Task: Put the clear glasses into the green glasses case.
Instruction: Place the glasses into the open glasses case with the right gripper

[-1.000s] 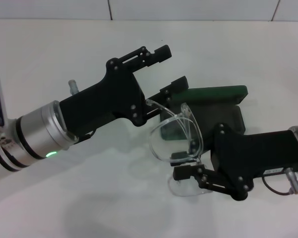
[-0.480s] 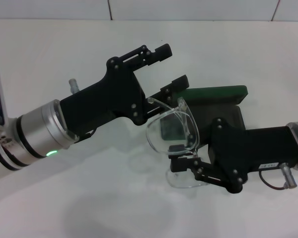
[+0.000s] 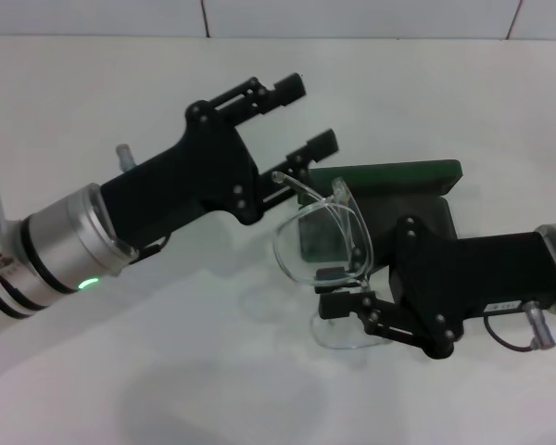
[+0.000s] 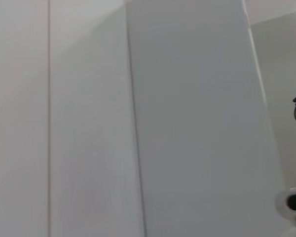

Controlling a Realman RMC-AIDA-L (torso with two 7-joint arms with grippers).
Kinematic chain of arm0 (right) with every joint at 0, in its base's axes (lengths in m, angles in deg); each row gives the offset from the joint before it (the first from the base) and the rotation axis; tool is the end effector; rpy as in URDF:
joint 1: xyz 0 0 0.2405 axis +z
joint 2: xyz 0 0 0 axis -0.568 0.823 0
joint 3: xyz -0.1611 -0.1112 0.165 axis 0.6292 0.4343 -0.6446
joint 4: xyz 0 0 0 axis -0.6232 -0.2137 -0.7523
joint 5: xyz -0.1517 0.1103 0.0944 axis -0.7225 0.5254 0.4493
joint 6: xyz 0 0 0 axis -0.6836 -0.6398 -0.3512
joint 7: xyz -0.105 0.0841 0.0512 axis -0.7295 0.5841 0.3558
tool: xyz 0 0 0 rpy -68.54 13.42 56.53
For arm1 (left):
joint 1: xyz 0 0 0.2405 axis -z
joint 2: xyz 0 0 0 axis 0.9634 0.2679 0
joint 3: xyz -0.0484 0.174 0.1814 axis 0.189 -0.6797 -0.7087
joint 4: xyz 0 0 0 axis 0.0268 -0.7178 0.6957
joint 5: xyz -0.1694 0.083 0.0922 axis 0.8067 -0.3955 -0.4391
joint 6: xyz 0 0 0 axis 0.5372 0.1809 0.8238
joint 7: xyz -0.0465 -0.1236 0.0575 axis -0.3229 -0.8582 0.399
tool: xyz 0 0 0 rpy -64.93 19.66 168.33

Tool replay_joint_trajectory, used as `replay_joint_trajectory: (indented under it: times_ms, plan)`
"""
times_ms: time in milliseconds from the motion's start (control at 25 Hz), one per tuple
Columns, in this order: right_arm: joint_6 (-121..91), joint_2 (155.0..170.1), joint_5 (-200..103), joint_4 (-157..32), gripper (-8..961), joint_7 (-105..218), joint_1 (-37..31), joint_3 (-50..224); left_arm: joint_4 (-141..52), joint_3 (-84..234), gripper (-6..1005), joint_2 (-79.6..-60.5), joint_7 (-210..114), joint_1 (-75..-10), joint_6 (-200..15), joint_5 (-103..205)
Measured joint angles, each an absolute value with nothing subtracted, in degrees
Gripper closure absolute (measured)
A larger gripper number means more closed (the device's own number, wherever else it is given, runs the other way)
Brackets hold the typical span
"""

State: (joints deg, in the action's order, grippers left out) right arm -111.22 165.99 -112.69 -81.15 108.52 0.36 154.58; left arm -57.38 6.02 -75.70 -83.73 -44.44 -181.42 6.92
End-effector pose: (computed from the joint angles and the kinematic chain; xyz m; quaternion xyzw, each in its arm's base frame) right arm 0.1888 0.2829 -0.0348 0.9123 0.0112 -0.4051 0.0595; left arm -0.2030 0.2940 -0.0433 -0.8464 -0.0090 -0.4955 0.1951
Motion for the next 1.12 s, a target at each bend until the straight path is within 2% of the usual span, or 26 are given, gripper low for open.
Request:
replay_joint_trajectory:
  times_ms: [160,400,760,920,1120]
  plan:
    - [-112.02,165.60,-113.09,-84.02,830,108.13,-1.16,154.67,-55.61,6.11,396,-75.45,-81.03,-45.47,-180.68,11.11]
    - [-109.86,164.99,-115.29,-95.73,830,108.77,-7.01,154.23,-53.96,6.17,397,-75.18,-78.28,-49.01,-178.13,20.96]
    - [-93.97,165.57,-133.60,-130.83,831,134.30,-14.13,157.35,-54.30,6.25,397,-74.83,-78.04,-53.39,-177.16,25.98]
    - [-87.55,165.55,-146.47,-143.42,831,148.39,-13.52,163.54,-53.94,6.18,397,-74.80,-78.04,-53.37,-176.95,25.89]
    - [-86.23,165.64,-161.13,-147.17,831,158.42,-8.63,169.93,-53.86,5.82,397,-74.80,-78.57,-52.92,-176.68,25.66]
